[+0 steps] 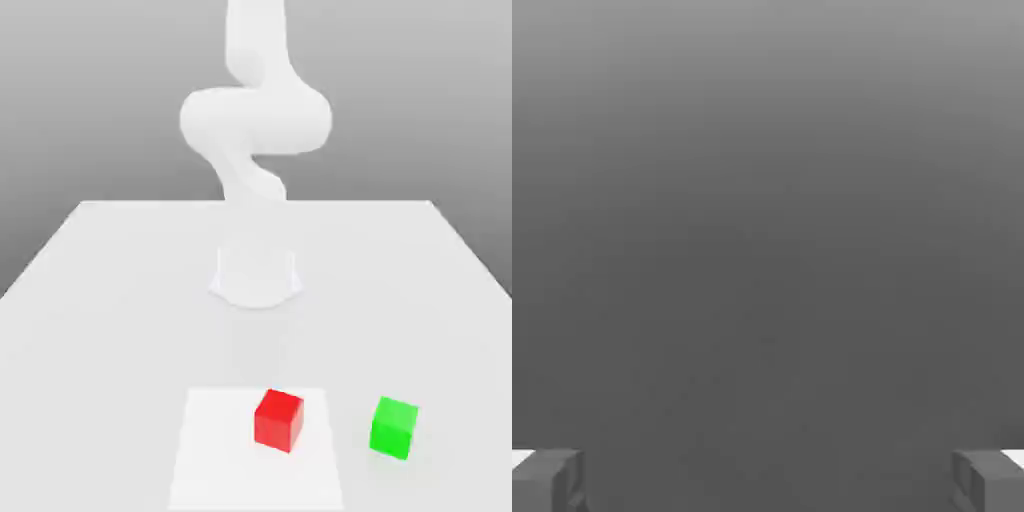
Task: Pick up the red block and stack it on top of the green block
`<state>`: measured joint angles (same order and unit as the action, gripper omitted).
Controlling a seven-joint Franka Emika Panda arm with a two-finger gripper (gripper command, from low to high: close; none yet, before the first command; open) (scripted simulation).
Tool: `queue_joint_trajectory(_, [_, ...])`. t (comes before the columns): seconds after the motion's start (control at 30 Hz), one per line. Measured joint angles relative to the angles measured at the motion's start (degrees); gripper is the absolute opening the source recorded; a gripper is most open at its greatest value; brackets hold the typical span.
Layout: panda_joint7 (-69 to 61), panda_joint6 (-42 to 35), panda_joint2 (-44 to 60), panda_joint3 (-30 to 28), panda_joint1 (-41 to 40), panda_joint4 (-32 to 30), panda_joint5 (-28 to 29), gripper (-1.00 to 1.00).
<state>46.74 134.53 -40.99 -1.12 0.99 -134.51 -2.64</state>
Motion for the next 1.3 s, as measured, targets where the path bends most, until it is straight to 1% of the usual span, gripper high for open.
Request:
queue_joint_trajectory(0.13, [2.1,5.0,9.3,-1.2,1.8,-4.9,-4.3,0.0])
queue_joint_trajectory(0.23, [4.1,8.5,16.0,-0.9,2.7,-8.4,-6.7,0.0])
queue_joint_trajectory(0.4, [9.0,14.5,26.6,0.9,3.1,-14.1,-8.4,0.0])
queue_joint_trajectory(0.47, [11.9,17.1,30.7,1.7,3.0,-16.5,-7.7,0.0])
queue_joint_trajectory(0.53, [15.7,19.6,34.7,2.4,2.7,-18.9,-5.8,0.0])
queue_joint_trajectory(0.63, [23.6,23.5,40.3,2.7,2.2,-22.5,0.1,0.0])
queue_joint_trajectory(0.73, [26.6,27.3,45.0,2.1,2.4,-22.9,3.0,0.0])
queue_joint_trajectory(0.93, [27.4,35.4,54.5,1.6,2.7,-21.8,3.7,0.0])
queue_joint_trajectory(0.97, [27.4,36.3,55.5,1.6,2.7,-21.7,3.7,-1.0])
queue_joint_trajectory(1.17, [27.5,36.8,56.1,1.7,2.6,-21.6,3.8,-1.0])
queue_joint_trajectory(1.3, [27.5,33.0,51.5,1.7,2.6,-22.1,4.0,-1.0])
